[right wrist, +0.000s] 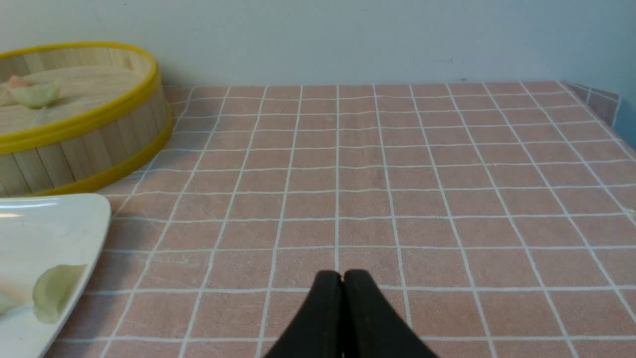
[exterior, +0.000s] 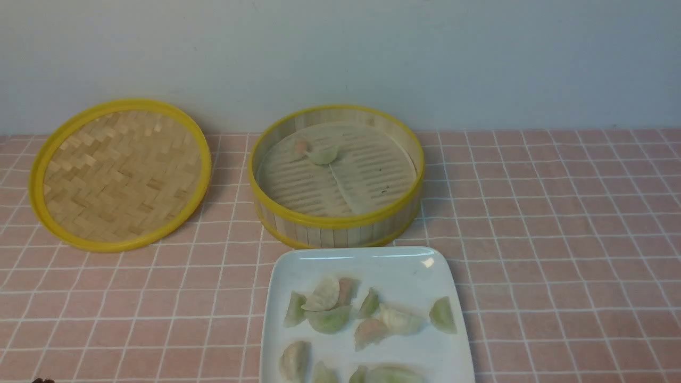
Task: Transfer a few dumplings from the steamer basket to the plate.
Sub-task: Use the left arm to grab a dumpling from the steamer
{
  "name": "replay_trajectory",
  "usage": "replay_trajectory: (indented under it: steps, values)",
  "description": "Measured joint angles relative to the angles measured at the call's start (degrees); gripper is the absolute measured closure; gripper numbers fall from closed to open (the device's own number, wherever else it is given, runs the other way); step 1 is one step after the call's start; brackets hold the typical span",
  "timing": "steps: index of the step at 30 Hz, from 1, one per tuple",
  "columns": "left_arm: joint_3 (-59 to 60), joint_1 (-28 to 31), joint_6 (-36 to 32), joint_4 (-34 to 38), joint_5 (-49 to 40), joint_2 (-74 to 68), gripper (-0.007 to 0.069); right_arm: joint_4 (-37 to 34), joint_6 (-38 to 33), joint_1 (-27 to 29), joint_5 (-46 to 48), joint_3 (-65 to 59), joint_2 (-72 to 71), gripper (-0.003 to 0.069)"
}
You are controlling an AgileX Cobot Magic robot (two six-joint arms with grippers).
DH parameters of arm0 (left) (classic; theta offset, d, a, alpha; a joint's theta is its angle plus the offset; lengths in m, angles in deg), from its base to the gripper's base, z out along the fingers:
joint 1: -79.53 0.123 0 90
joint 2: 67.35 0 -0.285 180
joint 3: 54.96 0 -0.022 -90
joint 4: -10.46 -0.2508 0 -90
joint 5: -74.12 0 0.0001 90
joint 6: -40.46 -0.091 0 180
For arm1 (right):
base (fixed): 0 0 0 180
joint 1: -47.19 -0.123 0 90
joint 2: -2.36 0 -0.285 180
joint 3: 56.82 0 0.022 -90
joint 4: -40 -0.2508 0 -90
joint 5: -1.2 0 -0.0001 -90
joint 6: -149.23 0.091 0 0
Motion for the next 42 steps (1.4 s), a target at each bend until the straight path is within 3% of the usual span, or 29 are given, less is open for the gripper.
replay_trajectory:
  steps: [23,28,33,37,42]
  values:
    - [0.11,0.0,0.56,1.01,1.44,0.0,0.0631,0.0,0.0,0.0,0.0,0.0,0.0,0.0673]
    - [0.17,0.0,7.13,15.33,11.97,0.0,0.0631,0.0,0.0,0.0,0.0,0.0,0.0,0.0673]
    - [0.17,0.0,9.5,27.67,25.15,0.0,0.0631,0.0,-0.05,0.0,0.0,0.0,0.0,0.0673]
    - [-1.05,0.0,10.01,29.22,31.03,0.0,0.0631,0.0,-0.05,0.0,0.0,0.0,0.0,0.0673]
    - [-10.92,0.0,10.01,25.15,24.78,-4.87,0.0631,0.0,-0.05,0.0,0.0,0.0,0.0,0.0673]
